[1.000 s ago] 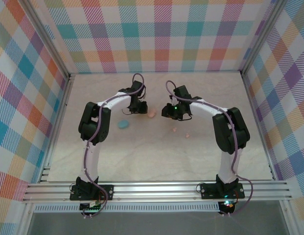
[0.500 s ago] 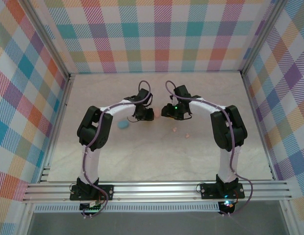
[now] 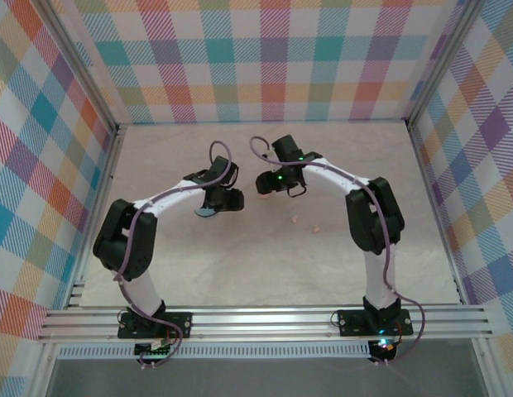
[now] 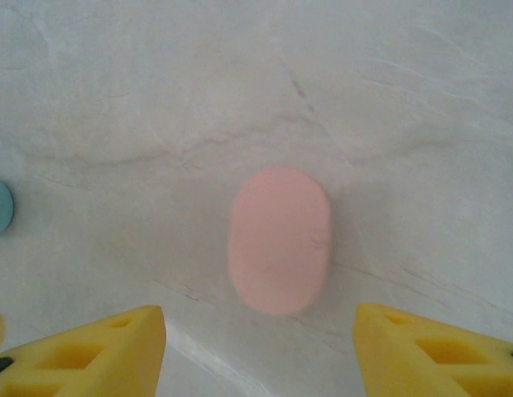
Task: Insert wireless bluetooth earbuds into charging case
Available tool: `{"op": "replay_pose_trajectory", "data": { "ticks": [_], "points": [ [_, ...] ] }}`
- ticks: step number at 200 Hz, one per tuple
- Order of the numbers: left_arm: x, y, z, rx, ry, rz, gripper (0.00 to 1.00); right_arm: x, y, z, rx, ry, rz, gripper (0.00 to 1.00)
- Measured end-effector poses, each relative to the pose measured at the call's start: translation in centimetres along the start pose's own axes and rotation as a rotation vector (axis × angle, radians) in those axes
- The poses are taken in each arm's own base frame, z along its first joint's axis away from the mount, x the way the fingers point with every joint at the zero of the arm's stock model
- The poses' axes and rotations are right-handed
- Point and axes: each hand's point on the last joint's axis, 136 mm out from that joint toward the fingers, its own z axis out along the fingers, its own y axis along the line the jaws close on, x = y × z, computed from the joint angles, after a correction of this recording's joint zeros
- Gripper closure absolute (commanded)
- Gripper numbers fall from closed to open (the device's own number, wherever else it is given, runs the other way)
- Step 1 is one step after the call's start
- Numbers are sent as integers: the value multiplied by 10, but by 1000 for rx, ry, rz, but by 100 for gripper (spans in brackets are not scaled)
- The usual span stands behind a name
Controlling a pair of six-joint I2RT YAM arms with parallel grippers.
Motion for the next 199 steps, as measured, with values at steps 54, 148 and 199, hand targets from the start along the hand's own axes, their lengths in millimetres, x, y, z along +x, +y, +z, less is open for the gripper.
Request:
{"op": "replay_pose_trajectory", "data": {
  "ticks": [54,148,199],
  "points": [
    [1,11,-14,-18,-27,-8,55,1,-7,34,85,74,-22,28],
    [5,21,-15,-31,-22,-5,55,11,-1,46,121,134,-86,36],
    [6,22,-15,-32,-19,-3,55,15,9,50,129,133,-163,51]
  ]
}}
